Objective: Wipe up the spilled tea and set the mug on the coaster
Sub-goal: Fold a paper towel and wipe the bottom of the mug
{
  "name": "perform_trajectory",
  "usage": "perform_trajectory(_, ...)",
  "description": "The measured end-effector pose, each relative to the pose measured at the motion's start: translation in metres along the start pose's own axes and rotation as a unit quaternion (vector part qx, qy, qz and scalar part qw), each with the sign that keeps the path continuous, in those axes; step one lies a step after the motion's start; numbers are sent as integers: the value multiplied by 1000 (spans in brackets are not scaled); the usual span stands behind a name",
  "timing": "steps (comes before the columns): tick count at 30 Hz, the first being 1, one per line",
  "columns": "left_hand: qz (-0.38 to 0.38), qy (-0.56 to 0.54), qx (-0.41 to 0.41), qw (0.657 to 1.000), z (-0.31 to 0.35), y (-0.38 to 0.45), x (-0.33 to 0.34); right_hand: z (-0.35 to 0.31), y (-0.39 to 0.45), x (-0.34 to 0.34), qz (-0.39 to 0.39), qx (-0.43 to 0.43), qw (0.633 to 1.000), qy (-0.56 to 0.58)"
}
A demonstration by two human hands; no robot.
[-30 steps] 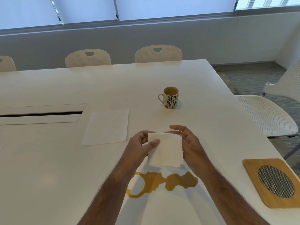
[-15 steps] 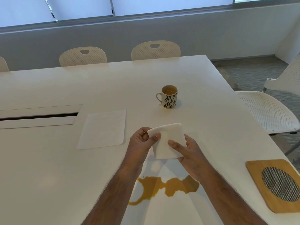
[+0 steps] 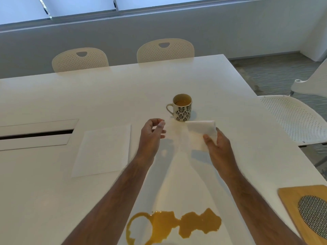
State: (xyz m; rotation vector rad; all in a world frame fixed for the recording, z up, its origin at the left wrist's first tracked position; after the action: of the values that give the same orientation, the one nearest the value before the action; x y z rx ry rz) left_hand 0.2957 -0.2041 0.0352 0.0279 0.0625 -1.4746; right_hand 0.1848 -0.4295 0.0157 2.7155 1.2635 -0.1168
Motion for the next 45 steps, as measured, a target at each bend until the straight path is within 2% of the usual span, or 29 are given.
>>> perform_trajectory(5, 7, 57, 58, 997, 5, 49, 29, 15, 44, 7, 95, -7, 995, -26)
perform_trajectory(11, -13, 97, 79, 992, -5, 87, 62, 17, 97, 33, 110, -35, 992, -52)
perform_trajectory(14, -15, 82, 64, 994, -14, 97, 71, 15, 118, 50, 82, -30, 996, -35)
perform_trajectory(22, -34, 70, 39, 996, -23, 116, 84, 6, 138, 80, -21, -6, 993, 114)
perform_trajectory(26, -43, 87, 46, 994, -23, 120, 86, 3, 150, 78, -27, 8, 992, 121)
perform_trajectory(39, -60, 89, 54, 993, -23, 122, 80, 10, 189, 102, -158, 25, 982, 104)
perform_trajectory(45, -68, 96, 68, 991, -20, 121, 81, 14, 186, 101, -151, 34, 983, 100)
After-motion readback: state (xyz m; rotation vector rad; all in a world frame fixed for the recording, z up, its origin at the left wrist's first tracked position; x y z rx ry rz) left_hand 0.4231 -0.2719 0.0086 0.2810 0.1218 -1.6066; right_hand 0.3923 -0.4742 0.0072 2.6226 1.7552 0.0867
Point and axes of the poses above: each hand's wrist, its own y-axis towards the middle knuckle, its own x-axis out of the palm, z = x × y, the point moved 6 cm from there along y, towards the middle knuckle, and after that the axes turned 11 degrees about z, right-handed, at the moved point
